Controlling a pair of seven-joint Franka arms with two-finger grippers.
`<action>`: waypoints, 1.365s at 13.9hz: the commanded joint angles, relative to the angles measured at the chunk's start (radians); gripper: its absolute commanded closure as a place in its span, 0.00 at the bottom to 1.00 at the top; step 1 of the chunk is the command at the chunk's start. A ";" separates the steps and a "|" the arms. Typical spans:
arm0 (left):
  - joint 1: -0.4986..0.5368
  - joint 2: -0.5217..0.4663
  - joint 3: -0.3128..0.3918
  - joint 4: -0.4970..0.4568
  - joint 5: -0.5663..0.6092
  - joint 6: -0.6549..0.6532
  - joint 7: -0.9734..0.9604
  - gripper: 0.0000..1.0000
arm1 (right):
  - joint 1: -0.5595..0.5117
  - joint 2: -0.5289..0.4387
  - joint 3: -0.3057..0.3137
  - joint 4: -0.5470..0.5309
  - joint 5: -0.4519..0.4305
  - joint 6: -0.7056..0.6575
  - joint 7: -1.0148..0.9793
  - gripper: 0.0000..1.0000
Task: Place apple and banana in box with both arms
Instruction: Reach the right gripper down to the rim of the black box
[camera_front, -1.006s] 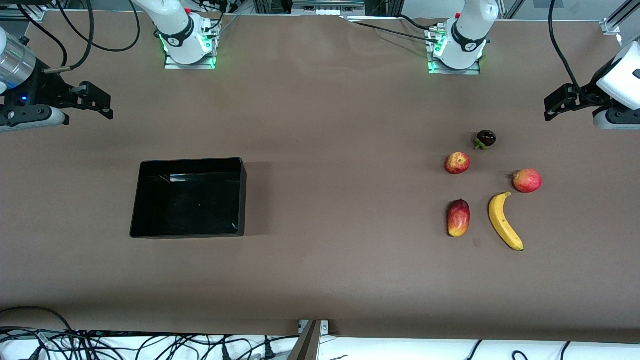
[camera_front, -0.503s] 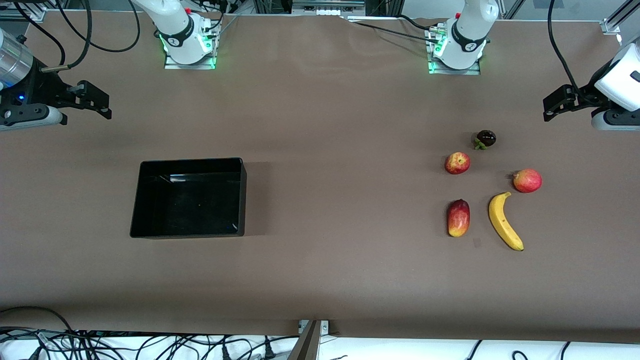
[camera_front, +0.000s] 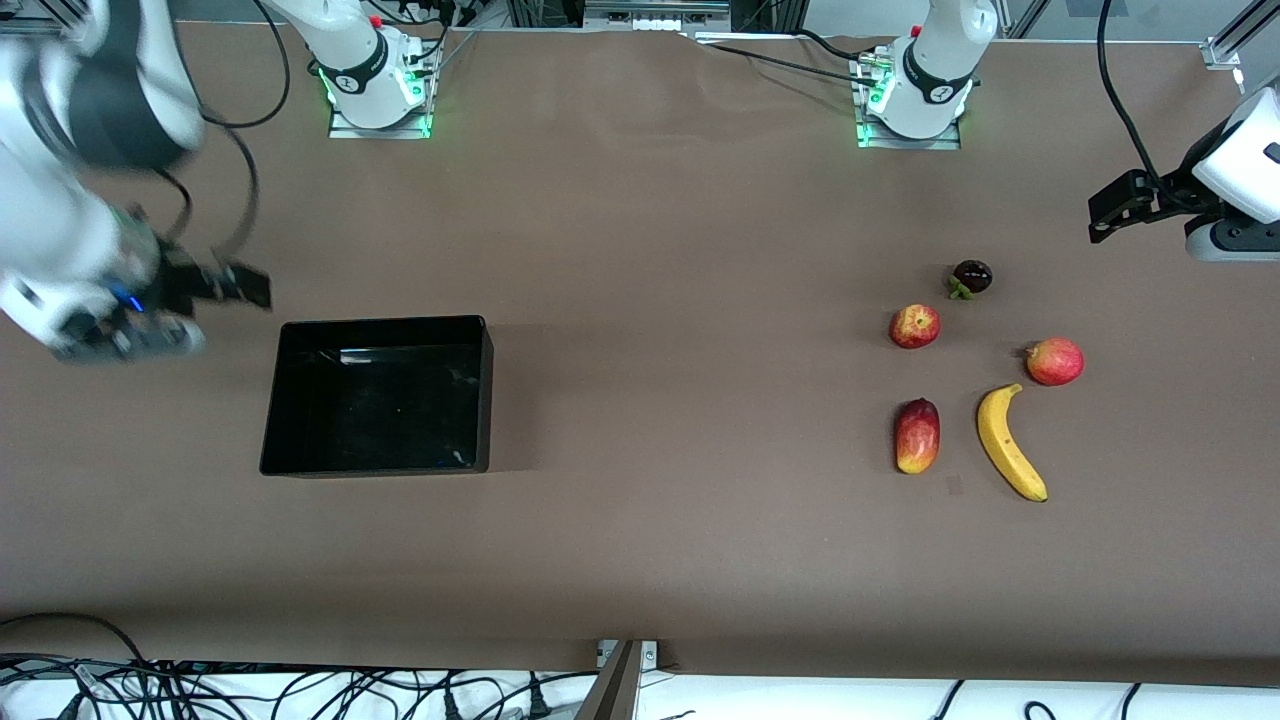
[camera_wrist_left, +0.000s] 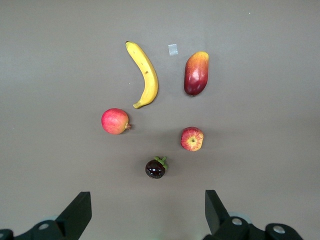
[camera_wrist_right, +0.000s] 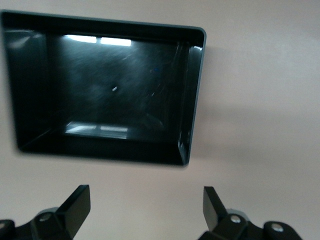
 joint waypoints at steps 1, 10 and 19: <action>0.006 -0.024 -0.001 -0.035 -0.013 0.006 0.000 0.00 | -0.040 0.152 0.004 0.027 -0.005 0.130 0.000 0.00; 0.018 -0.028 0.001 -0.060 -0.010 -0.001 0.005 0.00 | -0.095 0.310 0.006 -0.011 0.040 0.252 -0.024 0.22; 0.015 -0.022 -0.001 -0.077 -0.010 -0.002 0.004 0.00 | -0.090 0.295 0.013 -0.019 0.066 0.232 -0.011 1.00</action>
